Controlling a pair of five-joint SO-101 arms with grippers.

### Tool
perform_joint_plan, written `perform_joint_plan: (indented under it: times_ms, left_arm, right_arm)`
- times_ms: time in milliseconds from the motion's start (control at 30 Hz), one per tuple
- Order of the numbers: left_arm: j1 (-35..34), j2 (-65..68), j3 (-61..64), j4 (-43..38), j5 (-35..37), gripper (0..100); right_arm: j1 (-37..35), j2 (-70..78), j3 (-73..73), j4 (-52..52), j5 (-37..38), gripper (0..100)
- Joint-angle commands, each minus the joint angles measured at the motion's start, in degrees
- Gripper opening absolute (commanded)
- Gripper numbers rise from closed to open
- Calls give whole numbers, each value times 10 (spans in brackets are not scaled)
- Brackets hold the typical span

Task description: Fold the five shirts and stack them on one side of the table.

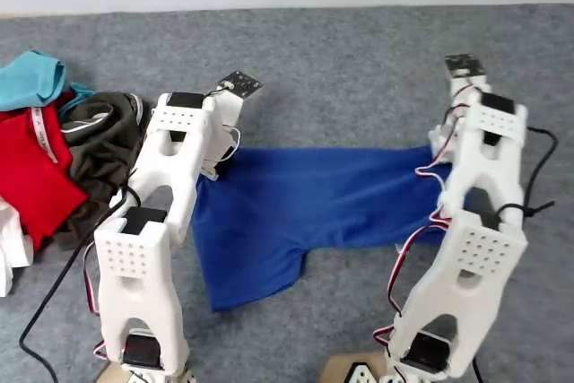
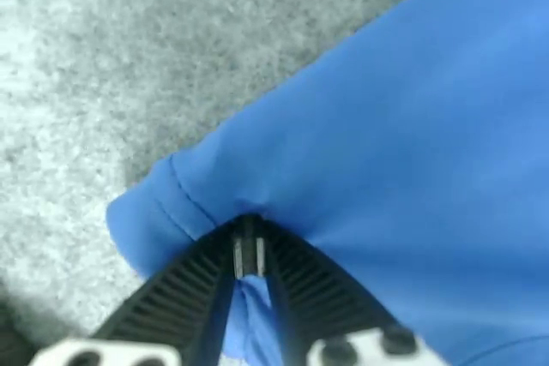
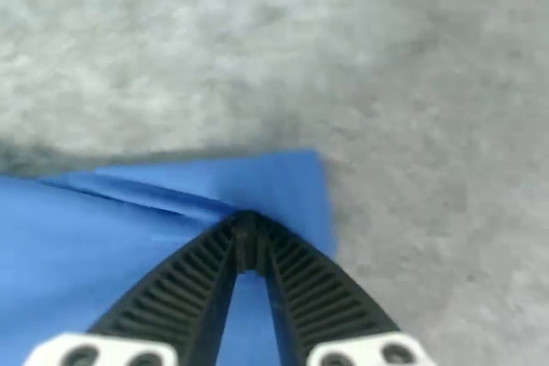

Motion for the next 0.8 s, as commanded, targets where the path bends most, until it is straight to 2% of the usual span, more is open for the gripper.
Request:
perform_joint_plan:
  times_ms: [0,167,633,767]
  left_arm:
    - [-14,-1,-14,2,1,5]
    - [-14,-2,-40,17,4,5]
    - [-12,-1,-310,216,4,5]
    - [-12,-2,-313,221,6,6]
  right_arm:
    - [15,-47,-51,67,-1,9]
    - [-17,-88,-74,138,-1,9]
    - [-55,-161,-74,243,-5,9]
    - [-61,-174,-73,291,-5,9]
